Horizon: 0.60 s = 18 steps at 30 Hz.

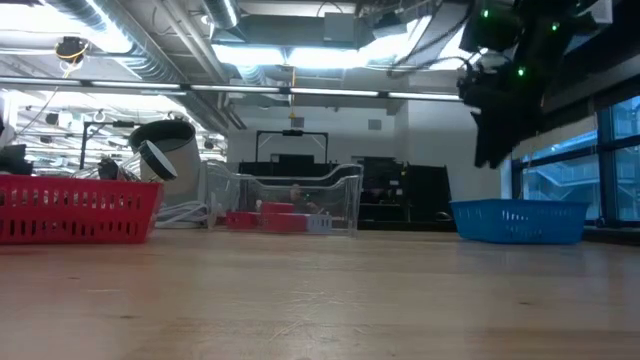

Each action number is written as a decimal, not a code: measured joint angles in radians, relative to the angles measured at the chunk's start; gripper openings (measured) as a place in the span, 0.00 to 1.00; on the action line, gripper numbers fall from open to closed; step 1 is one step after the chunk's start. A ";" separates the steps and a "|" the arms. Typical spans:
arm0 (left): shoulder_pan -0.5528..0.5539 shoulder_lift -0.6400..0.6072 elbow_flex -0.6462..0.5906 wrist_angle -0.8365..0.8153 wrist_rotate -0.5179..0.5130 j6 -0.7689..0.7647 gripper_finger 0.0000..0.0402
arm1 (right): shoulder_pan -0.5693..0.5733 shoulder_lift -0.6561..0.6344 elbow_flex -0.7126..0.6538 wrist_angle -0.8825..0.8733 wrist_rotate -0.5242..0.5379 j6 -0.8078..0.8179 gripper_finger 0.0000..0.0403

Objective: Pick & Place Office items
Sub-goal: Return to Home Position

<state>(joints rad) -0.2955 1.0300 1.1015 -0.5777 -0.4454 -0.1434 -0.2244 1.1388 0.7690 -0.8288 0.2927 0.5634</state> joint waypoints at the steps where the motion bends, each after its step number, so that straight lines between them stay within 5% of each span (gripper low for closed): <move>1: 0.000 -0.034 0.000 -0.015 -0.010 -0.005 0.60 | 0.008 -0.007 0.005 0.017 0.013 -0.042 0.67; 18: 0.000 -0.559 0.000 -0.326 -0.200 -0.154 0.60 | 0.127 -0.078 0.006 0.209 0.085 -0.260 0.67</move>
<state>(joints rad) -0.2955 0.4713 1.1015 -0.9037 -0.6451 -0.2974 -0.0971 1.0607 0.7746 -0.6200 0.3775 0.3029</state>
